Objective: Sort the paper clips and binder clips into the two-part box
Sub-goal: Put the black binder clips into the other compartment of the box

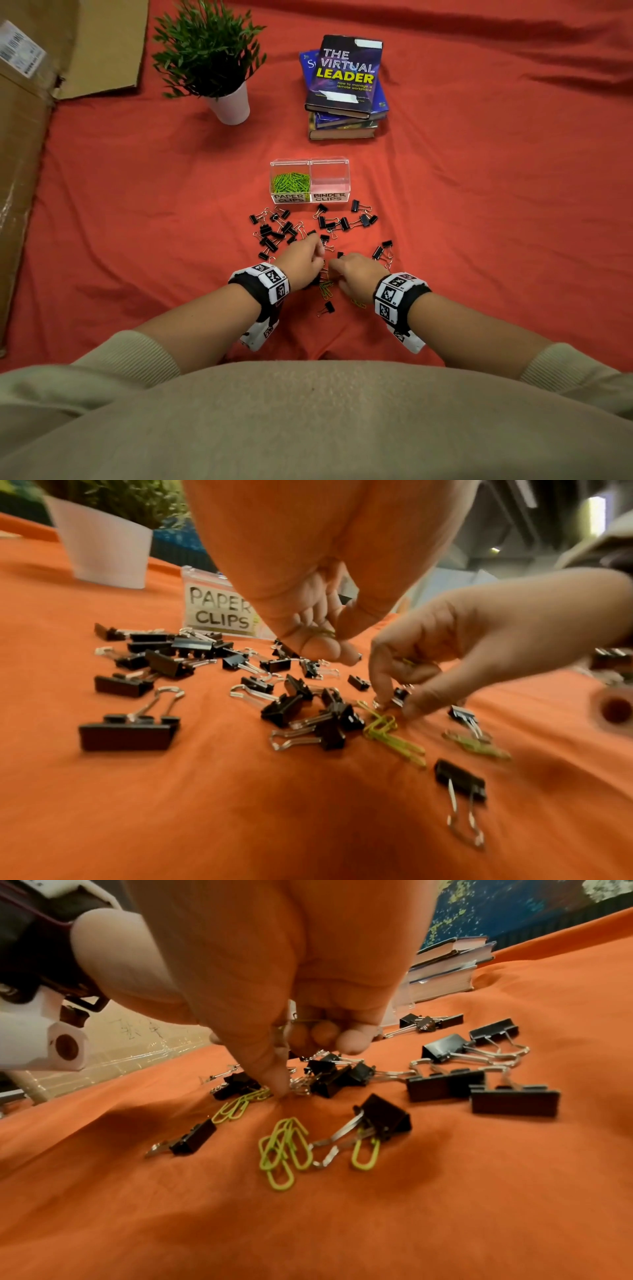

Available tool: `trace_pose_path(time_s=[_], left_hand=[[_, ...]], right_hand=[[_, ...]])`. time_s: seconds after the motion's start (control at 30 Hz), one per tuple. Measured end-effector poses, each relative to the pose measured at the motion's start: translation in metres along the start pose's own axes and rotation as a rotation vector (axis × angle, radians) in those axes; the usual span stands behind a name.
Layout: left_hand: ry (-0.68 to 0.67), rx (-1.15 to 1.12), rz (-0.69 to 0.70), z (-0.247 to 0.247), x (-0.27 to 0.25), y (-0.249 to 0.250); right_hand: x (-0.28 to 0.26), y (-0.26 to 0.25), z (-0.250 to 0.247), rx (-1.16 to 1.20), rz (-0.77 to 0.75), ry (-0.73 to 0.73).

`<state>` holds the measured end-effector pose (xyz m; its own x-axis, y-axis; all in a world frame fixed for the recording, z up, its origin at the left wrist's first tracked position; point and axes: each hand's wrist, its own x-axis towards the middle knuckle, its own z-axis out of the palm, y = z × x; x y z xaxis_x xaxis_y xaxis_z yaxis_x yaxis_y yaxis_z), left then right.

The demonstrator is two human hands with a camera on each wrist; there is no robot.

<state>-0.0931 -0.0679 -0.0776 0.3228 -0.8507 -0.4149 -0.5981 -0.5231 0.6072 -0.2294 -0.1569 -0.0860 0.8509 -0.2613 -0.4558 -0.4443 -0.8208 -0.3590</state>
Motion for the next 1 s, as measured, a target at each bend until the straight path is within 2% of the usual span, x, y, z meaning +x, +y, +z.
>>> trace_pose_path(time_s=[0.13, 0.33, 0.43, 0.5, 0.57, 0.67, 0.77, 0.83, 0.93, 1.0], left_hand=[[-0.146, 0.162, 0.061, 0.005, -0.011, -0.004], [-0.176, 0.328, 0.168, 0.018, -0.017, -0.007], [-0.193, 0.373, 0.216, 0.020, -0.019, -0.010], [-0.193, 0.402, 0.251, 0.021, -0.020, -0.011], [-0.194, 0.440, 0.286, 0.020, -0.019, -0.012], [-0.200, 0.544, 0.367, 0.020, -0.017, -0.012], [-0.207, 0.658, 0.409, 0.022, -0.015, -0.010], [-0.202, 0.678, 0.402, 0.023, -0.014, -0.010], [-0.192, 0.571, 0.328, 0.023, -0.012, -0.014], [-0.154, 0.431, 0.244, 0.020, -0.011, -0.016]], right_hand=[[-0.001, 0.000, -0.001, -0.028, -0.061, -0.022], [0.001, 0.007, 0.002, 0.003, -0.039, -0.022], [0.000, 0.012, -0.002, 0.118, -0.051, 0.018], [-0.002, 0.016, -0.009, 0.238, 0.009, 0.062], [-0.002, 0.024, -0.017, 0.392, 0.137, 0.057], [-0.001, 0.040, -0.026, 0.756, 0.279, 0.039], [-0.001, 0.051, -0.036, 1.163, 0.344, 0.031], [0.000, 0.055, -0.040, 1.302, 0.373, -0.005], [0.002, 0.052, -0.037, 1.275, 0.447, -0.045], [0.005, 0.046, -0.033, 1.049, 0.477, -0.048]])
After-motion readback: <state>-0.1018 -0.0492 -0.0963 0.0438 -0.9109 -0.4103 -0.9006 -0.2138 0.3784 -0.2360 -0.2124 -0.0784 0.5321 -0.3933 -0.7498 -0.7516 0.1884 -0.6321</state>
